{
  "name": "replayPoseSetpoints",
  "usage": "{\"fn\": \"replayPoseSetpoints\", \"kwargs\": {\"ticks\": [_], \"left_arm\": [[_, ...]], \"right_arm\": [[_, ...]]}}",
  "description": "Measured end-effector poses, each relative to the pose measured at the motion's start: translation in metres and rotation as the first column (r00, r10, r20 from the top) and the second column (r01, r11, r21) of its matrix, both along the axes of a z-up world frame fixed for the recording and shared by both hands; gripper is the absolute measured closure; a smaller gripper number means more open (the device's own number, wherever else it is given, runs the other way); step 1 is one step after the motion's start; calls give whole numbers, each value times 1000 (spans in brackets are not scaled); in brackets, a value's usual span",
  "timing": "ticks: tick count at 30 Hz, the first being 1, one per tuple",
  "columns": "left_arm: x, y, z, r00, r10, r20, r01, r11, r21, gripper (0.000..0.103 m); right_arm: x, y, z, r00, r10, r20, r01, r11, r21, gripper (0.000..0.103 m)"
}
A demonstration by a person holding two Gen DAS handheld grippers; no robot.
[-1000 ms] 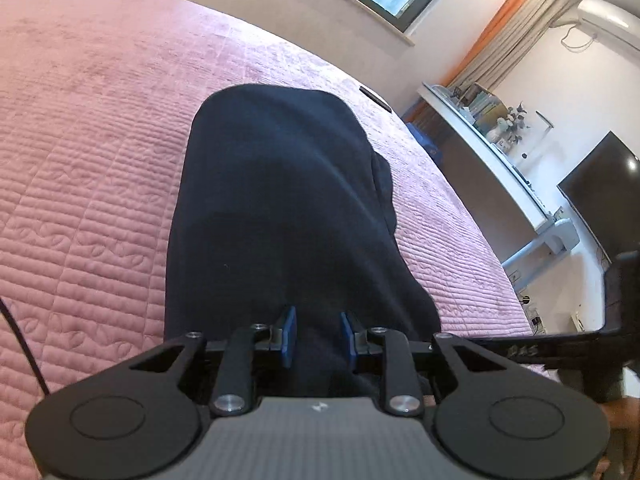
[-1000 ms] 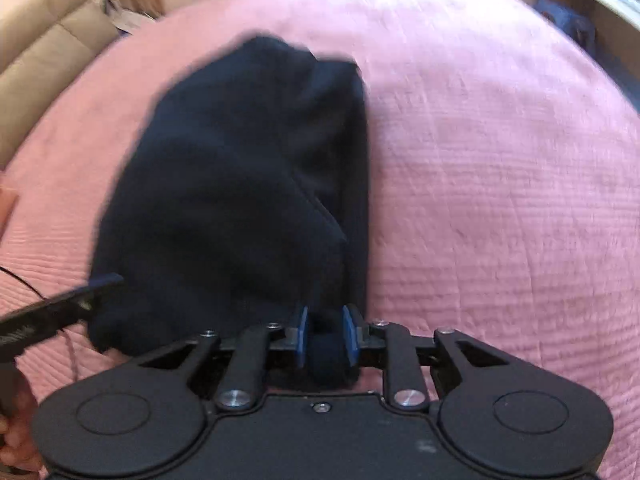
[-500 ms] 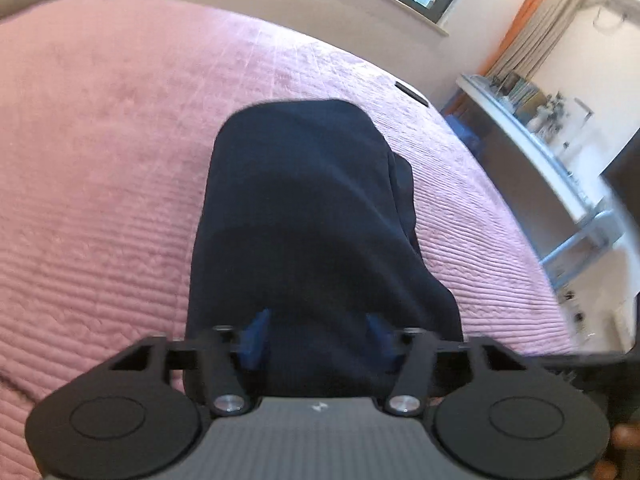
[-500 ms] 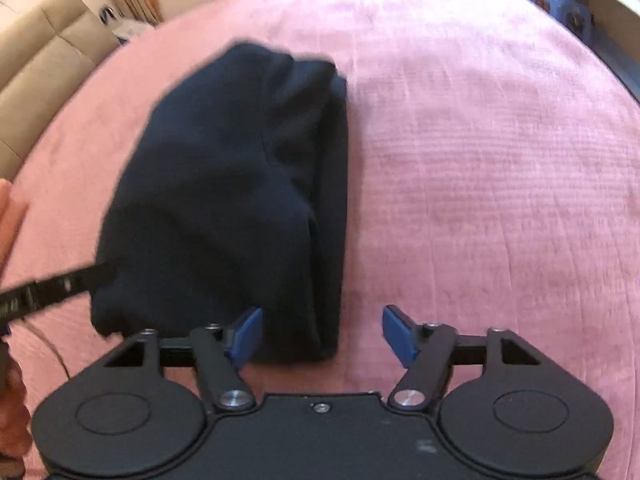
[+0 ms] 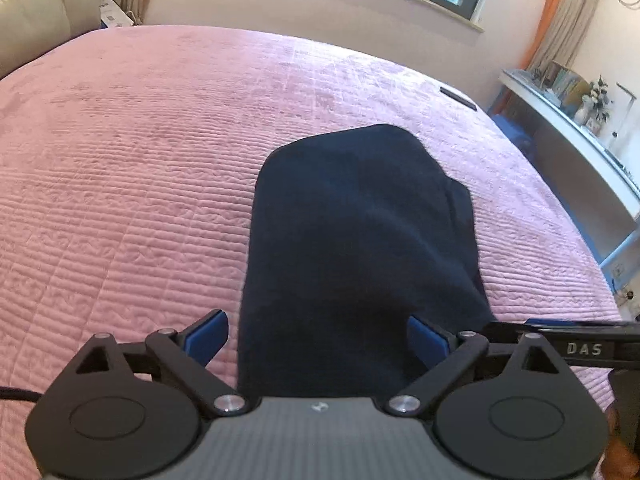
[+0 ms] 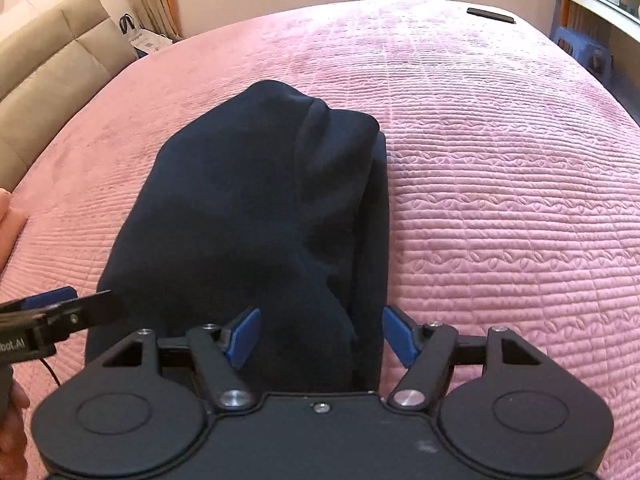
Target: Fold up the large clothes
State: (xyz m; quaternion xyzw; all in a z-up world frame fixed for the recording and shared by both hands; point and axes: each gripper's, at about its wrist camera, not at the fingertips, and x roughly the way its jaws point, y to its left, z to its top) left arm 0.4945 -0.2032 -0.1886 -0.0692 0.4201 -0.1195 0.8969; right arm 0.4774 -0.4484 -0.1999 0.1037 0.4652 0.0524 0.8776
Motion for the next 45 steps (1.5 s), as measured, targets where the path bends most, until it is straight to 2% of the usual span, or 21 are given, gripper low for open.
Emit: {"fn": "replayPoseSetpoints", "kwargs": {"ticks": [2,6,9,13,15,18,20,22,23,25,27,29,30,34,37,41,45], "left_arm": [[12,7,-6,999,-38,-19,38,999,-18,6],[35,23,-25,987,-120,-107,105,985,-140,6],[43,26,-38,983,-110,-147,87,984,-154,4],[48,32,-57,972,-125,-200,73,965,-251,3],[52,36,-66,965,-139,-222,66,950,-305,3],[58,42,-78,958,-147,-245,43,923,-383,1],[62,42,-81,956,-154,-250,40,911,-410,1],[66,42,-83,953,-138,-268,11,904,-427,1],[67,42,-83,954,-126,-272,-5,901,-434,1],[66,38,-81,960,-117,-254,0,908,-418,6],[61,40,-75,969,-133,-208,39,915,-402,24],[54,46,-69,974,-171,-150,93,902,-421,38],[51,51,-65,974,-187,-126,113,888,-445,42],[41,68,-46,968,-246,-41,193,845,-499,45],[18,84,-21,958,-287,27,258,812,-523,46],[-24,130,12,949,-310,64,296,797,-526,46],[-73,181,35,955,-292,54,272,786,-556,46]], "right_arm": [[4,-9,-5,1000,-16,-4,16,999,46,23],[16,-23,-26,999,-31,-18,33,995,94,21],[23,-30,-45,998,-30,-53,38,987,156,19],[25,-39,-62,998,-30,-63,45,965,258,5],[27,-39,-63,999,0,-54,15,964,266,0],[30,-34,-64,998,47,-41,-34,966,256,0],[31,-32,-66,998,58,-27,-50,965,257,1],[31,-29,-66,998,64,-4,-60,963,264,21],[31,-28,-66,997,72,7,-71,953,295,43],[31,-21,-64,999,44,17,-47,953,299,49],[27,-12,-58,998,43,42,-53,964,260,53],[22,-6,-47,996,43,73,-61,965,257,55],[19,-4,-40,995,42,94,-66,961,268,57],[-5,21,2,980,55,190,-108,953,283,61],[-35,65,33,965,96,244,-139,976,168,61],[-85,97,63,964,54,261,-113,970,215,62],[-135,147,93,962,56,267,-114,972,205,62]]}}
